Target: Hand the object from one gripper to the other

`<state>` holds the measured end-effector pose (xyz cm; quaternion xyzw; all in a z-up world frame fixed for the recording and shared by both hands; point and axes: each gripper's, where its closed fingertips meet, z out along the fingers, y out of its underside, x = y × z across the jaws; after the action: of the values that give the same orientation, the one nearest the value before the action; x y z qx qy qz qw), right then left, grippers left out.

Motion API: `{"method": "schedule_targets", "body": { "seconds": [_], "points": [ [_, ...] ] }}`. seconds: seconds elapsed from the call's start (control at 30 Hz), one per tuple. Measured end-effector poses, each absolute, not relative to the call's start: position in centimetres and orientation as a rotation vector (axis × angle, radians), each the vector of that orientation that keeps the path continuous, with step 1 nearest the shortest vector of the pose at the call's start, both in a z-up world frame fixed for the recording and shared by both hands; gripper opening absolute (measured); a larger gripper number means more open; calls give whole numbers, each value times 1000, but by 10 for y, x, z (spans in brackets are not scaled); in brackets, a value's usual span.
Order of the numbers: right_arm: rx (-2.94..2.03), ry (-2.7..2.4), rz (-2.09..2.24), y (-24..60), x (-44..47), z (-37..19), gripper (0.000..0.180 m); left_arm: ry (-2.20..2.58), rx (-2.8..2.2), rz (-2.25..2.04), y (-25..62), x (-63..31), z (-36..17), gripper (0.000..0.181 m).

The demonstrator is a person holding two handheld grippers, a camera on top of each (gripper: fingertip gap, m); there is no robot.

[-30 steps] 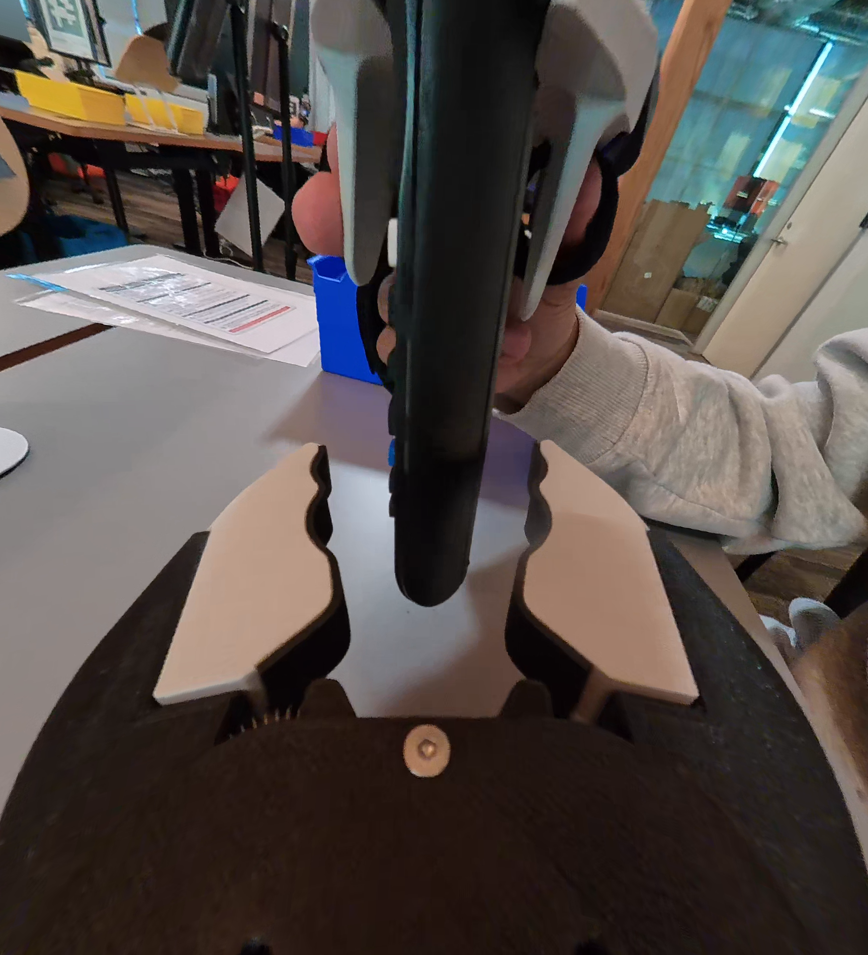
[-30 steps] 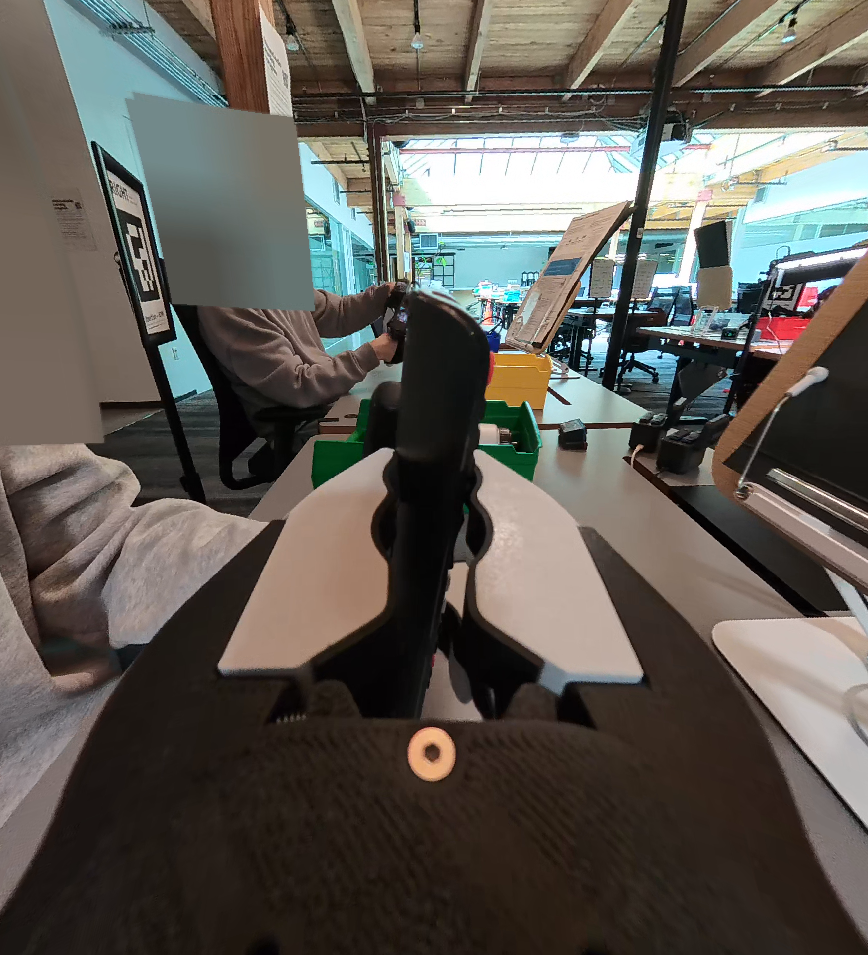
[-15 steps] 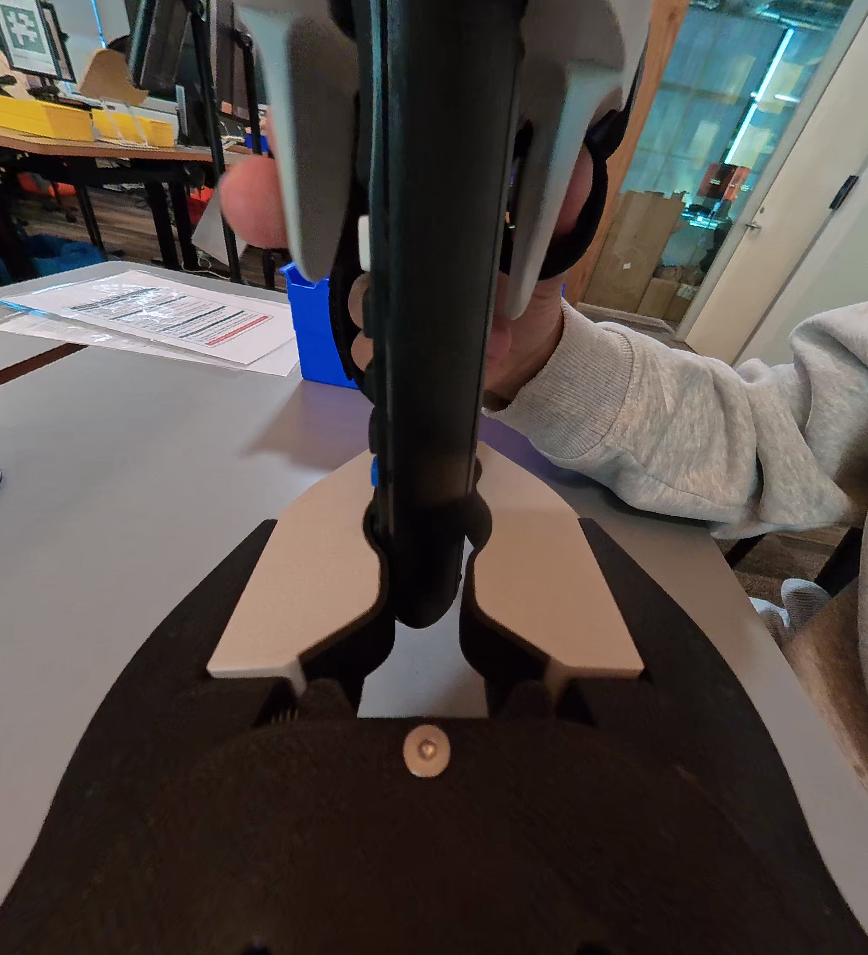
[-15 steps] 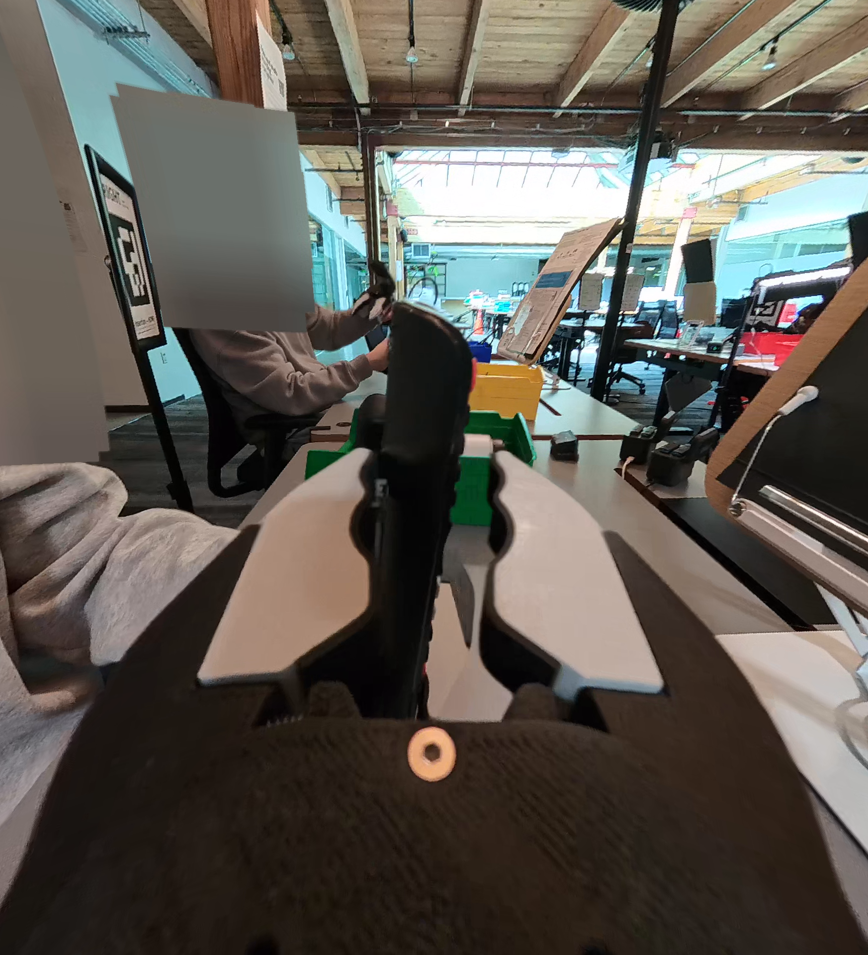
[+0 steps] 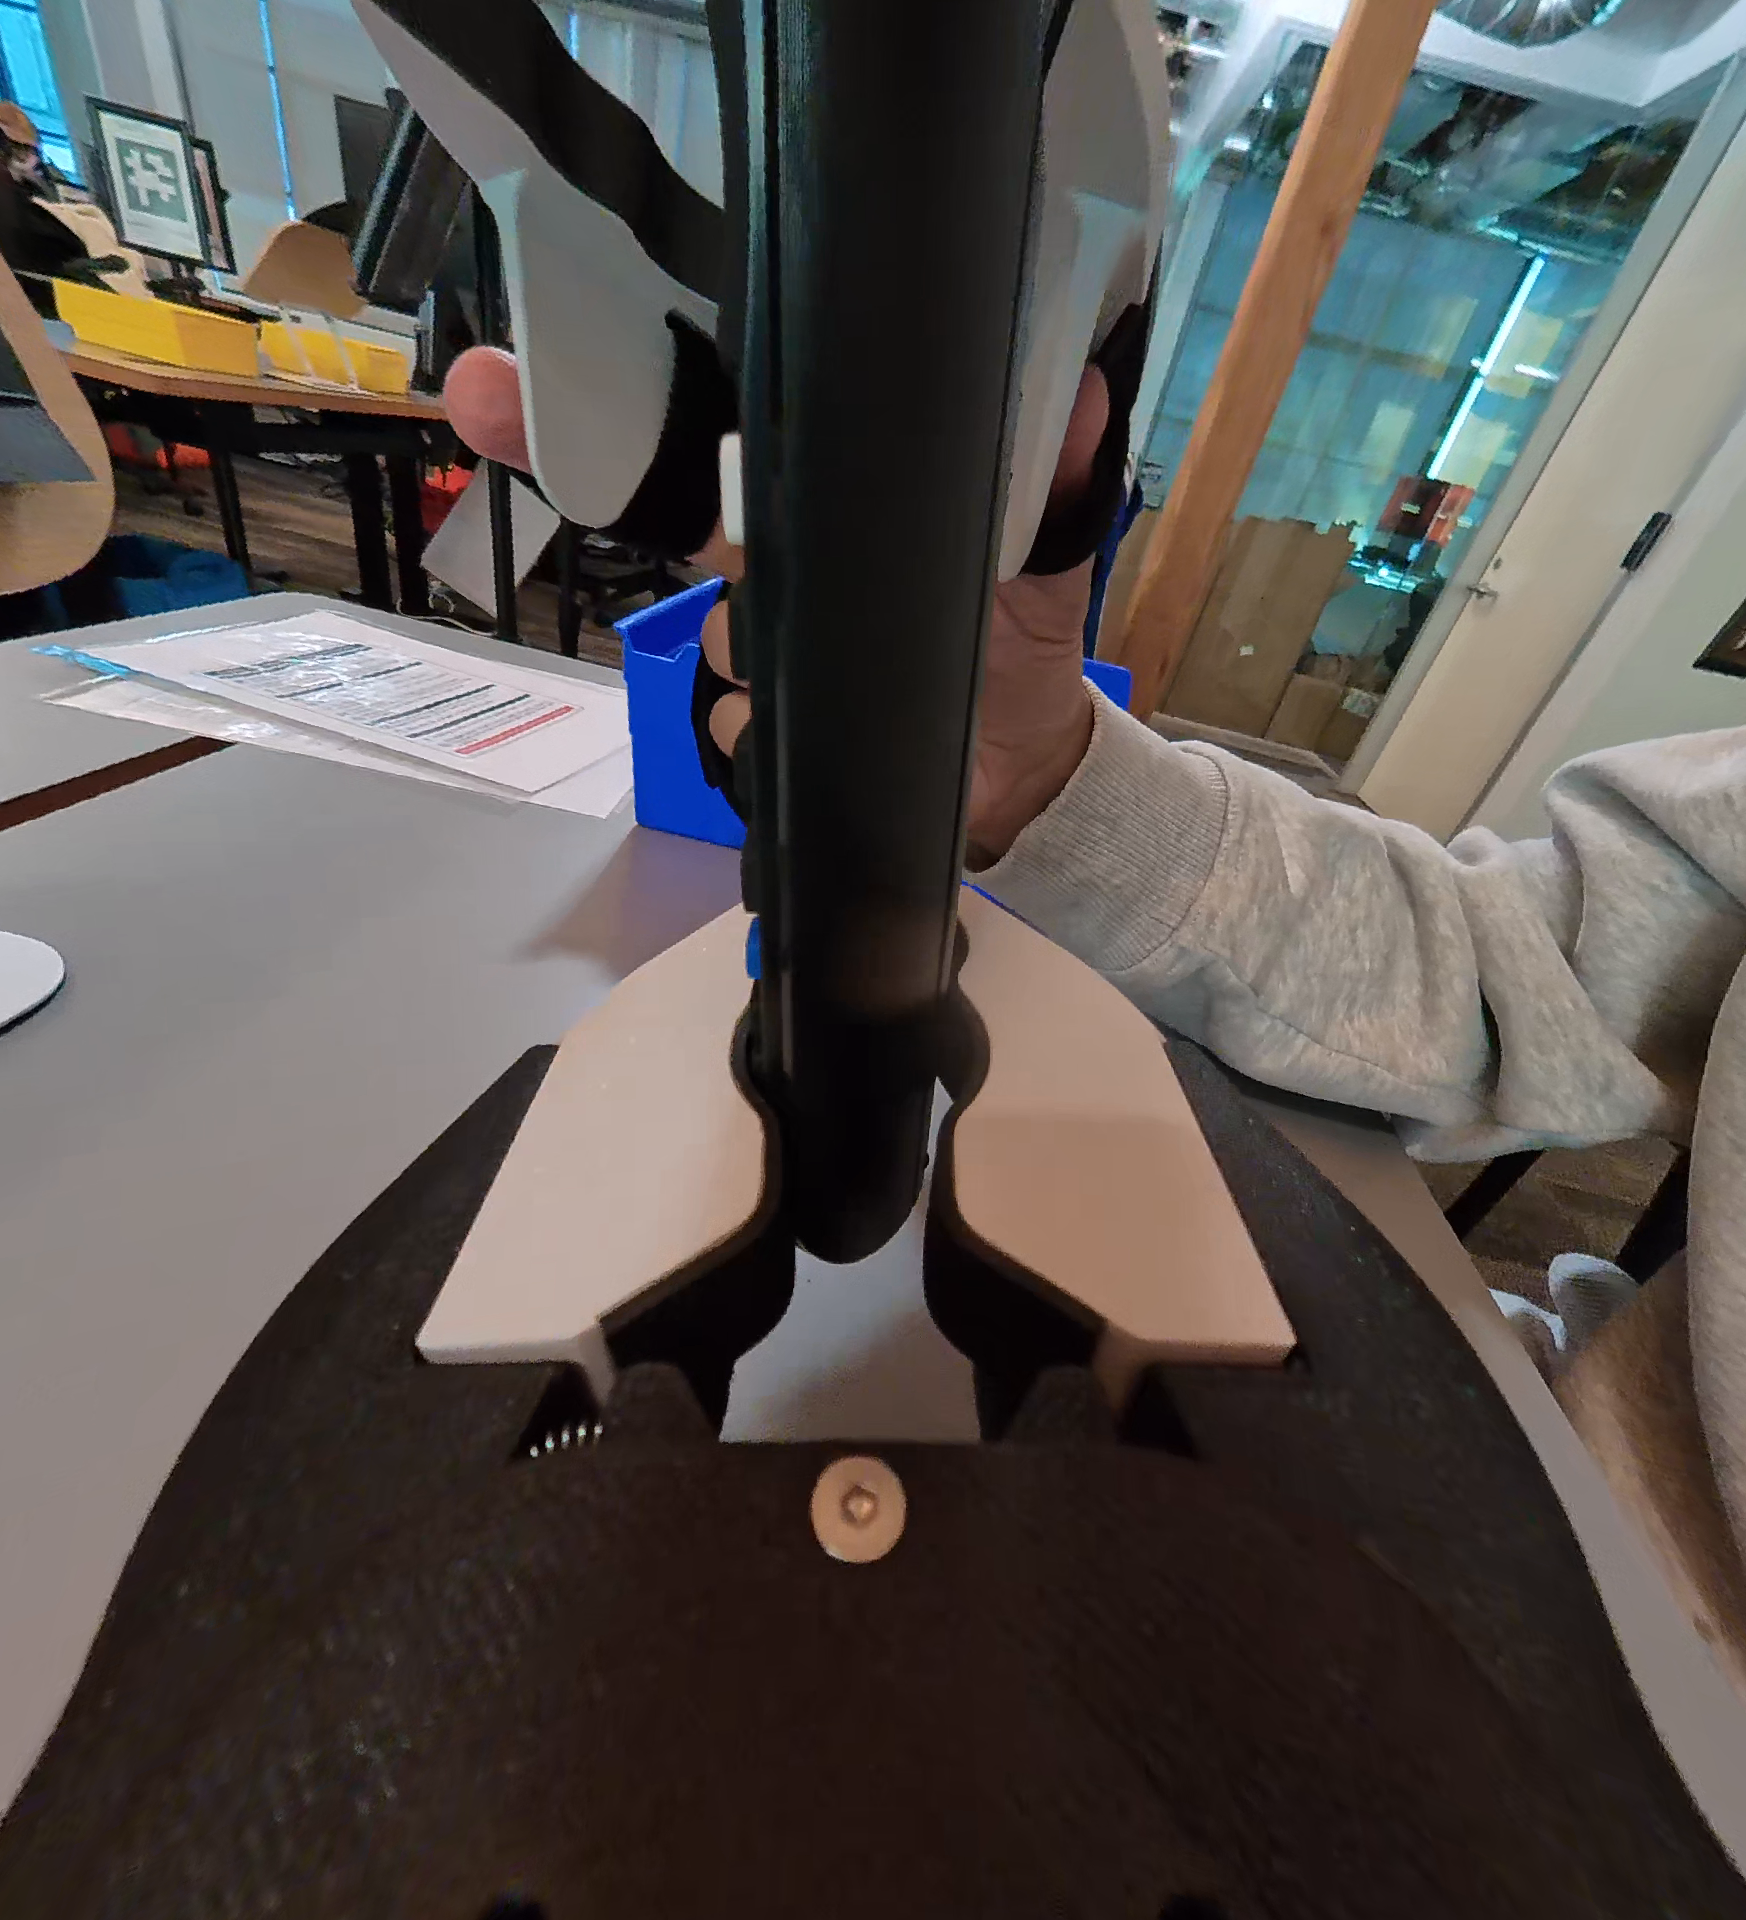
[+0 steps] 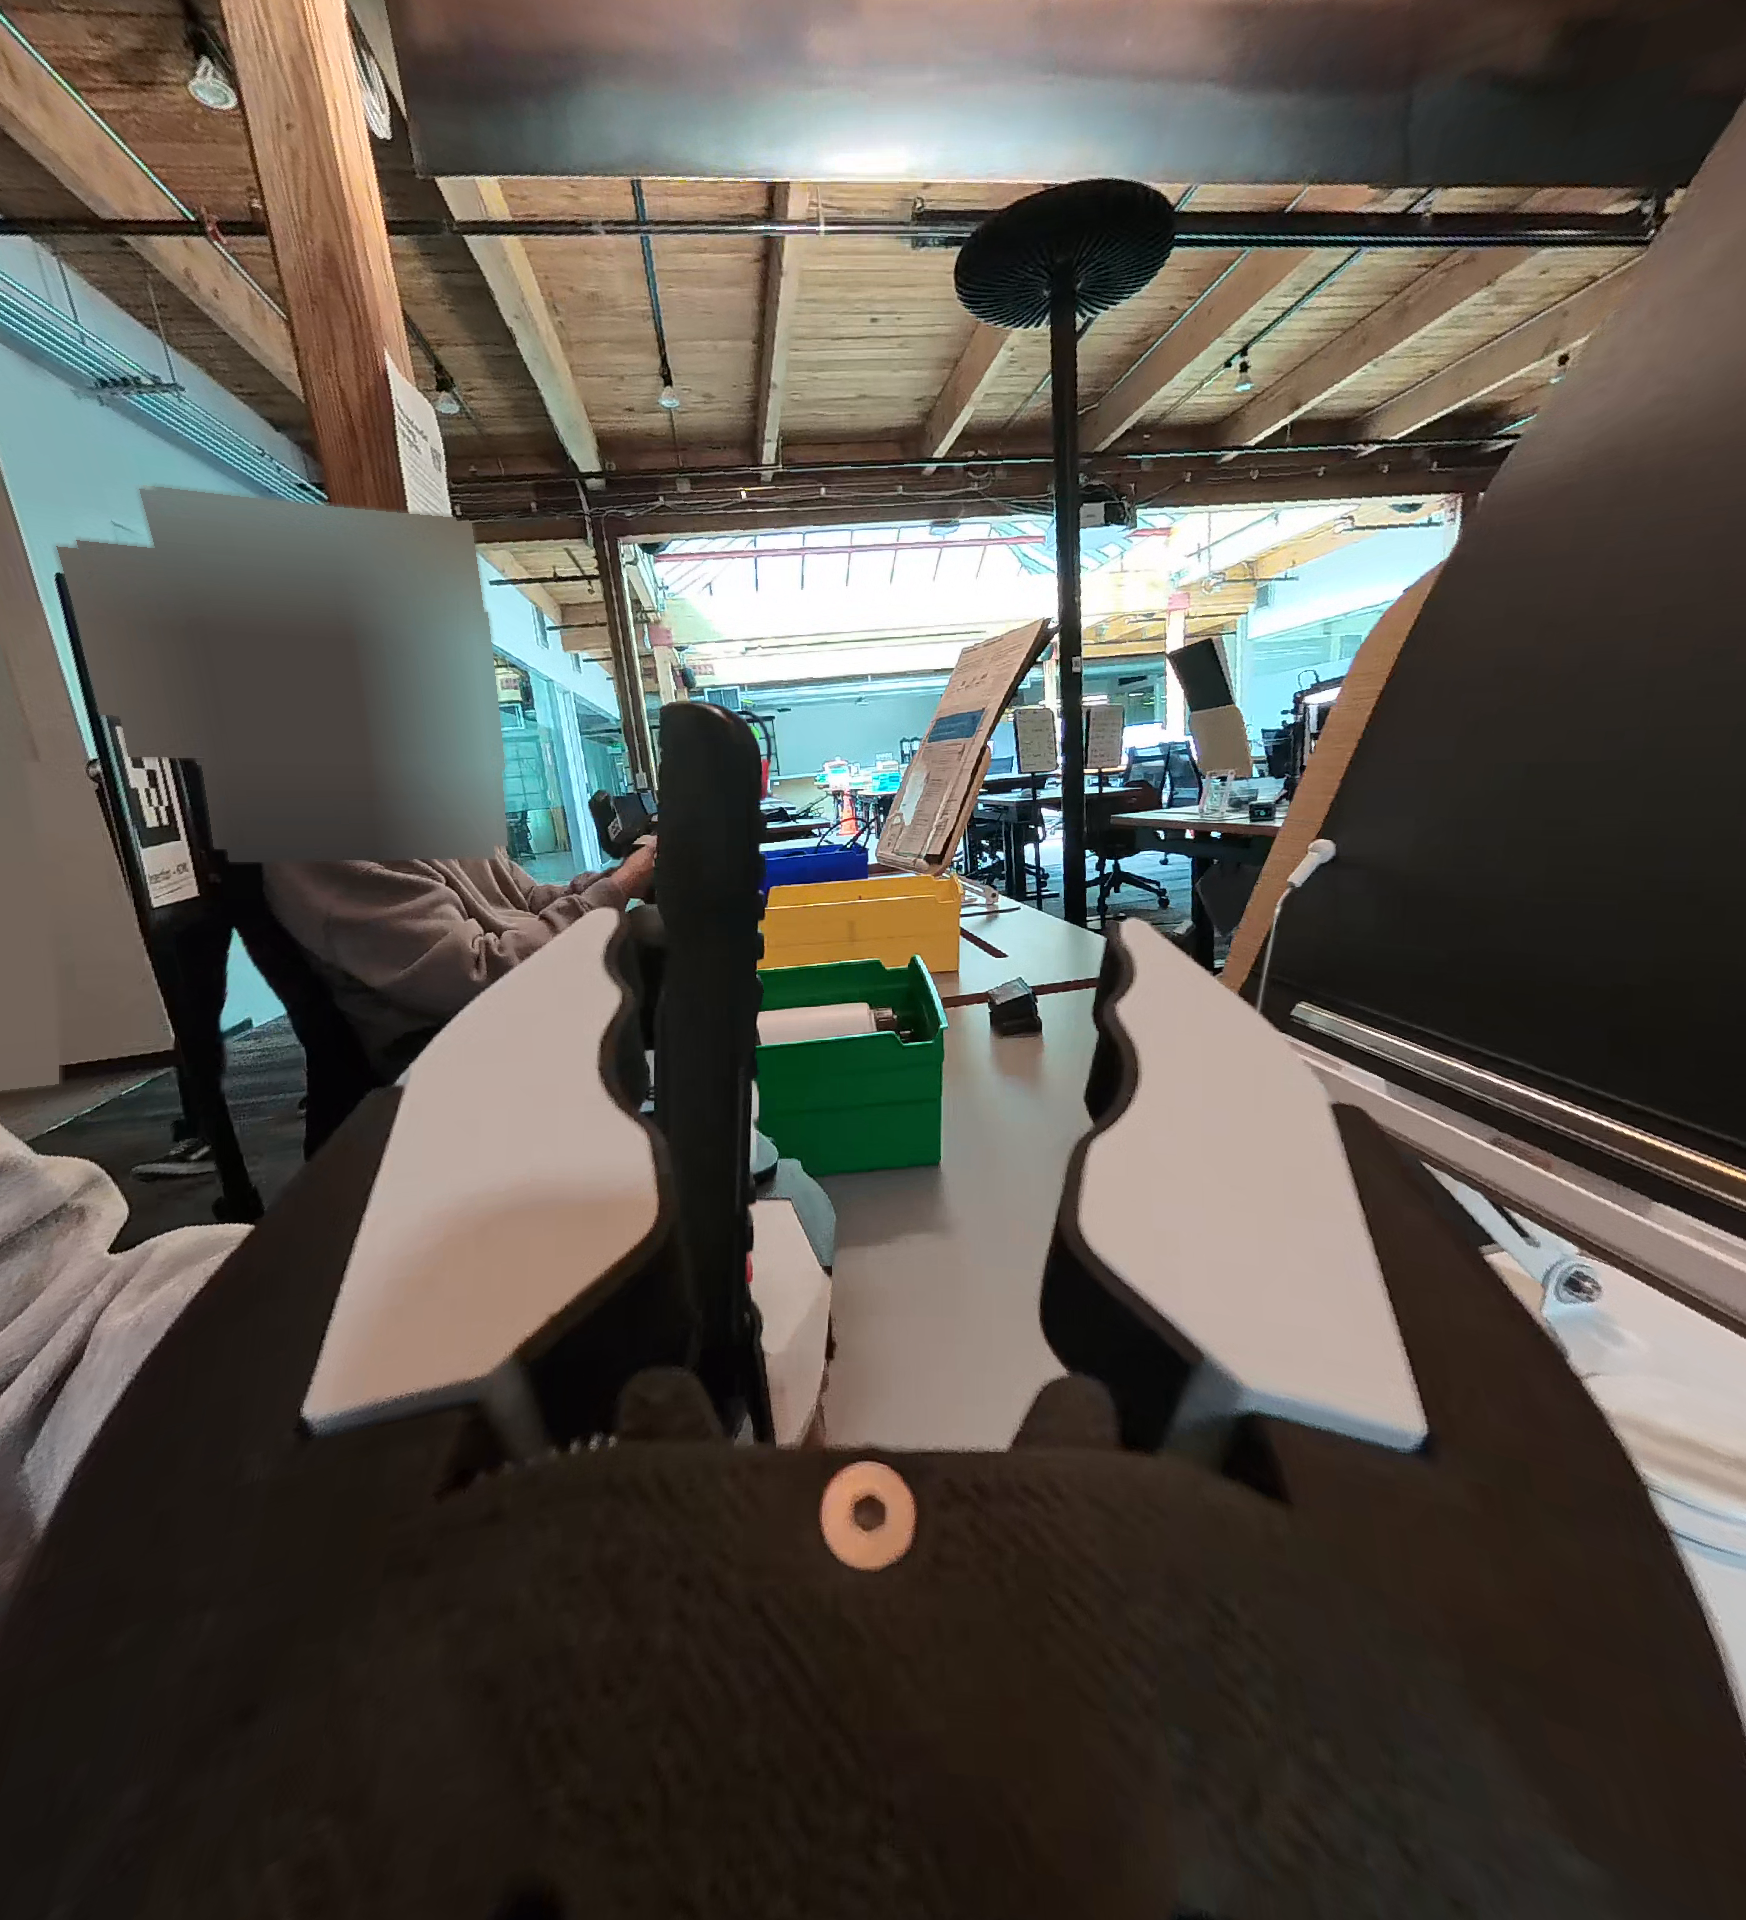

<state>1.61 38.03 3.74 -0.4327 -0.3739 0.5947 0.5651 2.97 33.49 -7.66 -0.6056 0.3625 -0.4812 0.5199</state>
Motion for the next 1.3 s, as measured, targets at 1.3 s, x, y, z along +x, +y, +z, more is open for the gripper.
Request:
{"method": "schedule_targets", "body": {
  "seconds": [1.3],
  "points": [
    [-1075,-1109,1491,338,-15,29,62,994,-1505,-1142,325,48,-96,26]
  ]
}}
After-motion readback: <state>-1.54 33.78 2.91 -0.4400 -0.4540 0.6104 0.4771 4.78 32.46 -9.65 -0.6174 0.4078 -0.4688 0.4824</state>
